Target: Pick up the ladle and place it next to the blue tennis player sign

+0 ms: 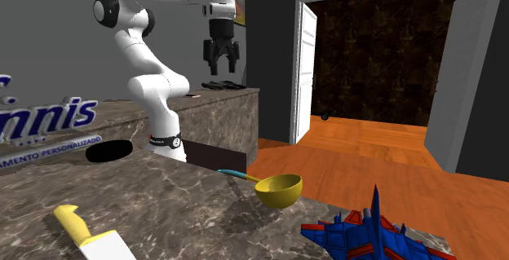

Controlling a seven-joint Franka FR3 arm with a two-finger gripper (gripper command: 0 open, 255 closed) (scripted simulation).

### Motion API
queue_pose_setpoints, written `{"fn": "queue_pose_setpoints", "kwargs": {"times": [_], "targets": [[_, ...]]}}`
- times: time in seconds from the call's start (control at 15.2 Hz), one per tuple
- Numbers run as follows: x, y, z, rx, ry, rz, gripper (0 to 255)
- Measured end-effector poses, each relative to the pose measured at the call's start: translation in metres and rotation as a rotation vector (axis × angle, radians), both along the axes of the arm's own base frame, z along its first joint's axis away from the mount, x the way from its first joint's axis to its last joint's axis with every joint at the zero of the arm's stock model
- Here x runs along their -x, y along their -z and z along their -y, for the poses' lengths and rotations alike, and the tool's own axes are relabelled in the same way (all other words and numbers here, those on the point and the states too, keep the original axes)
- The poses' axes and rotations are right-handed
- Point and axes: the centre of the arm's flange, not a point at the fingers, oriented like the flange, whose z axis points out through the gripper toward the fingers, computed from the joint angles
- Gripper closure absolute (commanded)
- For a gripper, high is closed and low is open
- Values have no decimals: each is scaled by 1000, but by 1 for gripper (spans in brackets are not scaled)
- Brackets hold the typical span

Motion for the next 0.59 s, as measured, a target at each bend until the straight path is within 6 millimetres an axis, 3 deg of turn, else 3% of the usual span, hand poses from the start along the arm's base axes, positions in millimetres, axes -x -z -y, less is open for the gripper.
{"fn": "queue_pose_setpoints", "kwargs": {"times": [0.2, 0.59], "targets": [[-11, 9, 5, 11, 16, -3, 0], [-68, 52, 33, 66, 89, -17, 0]]}}
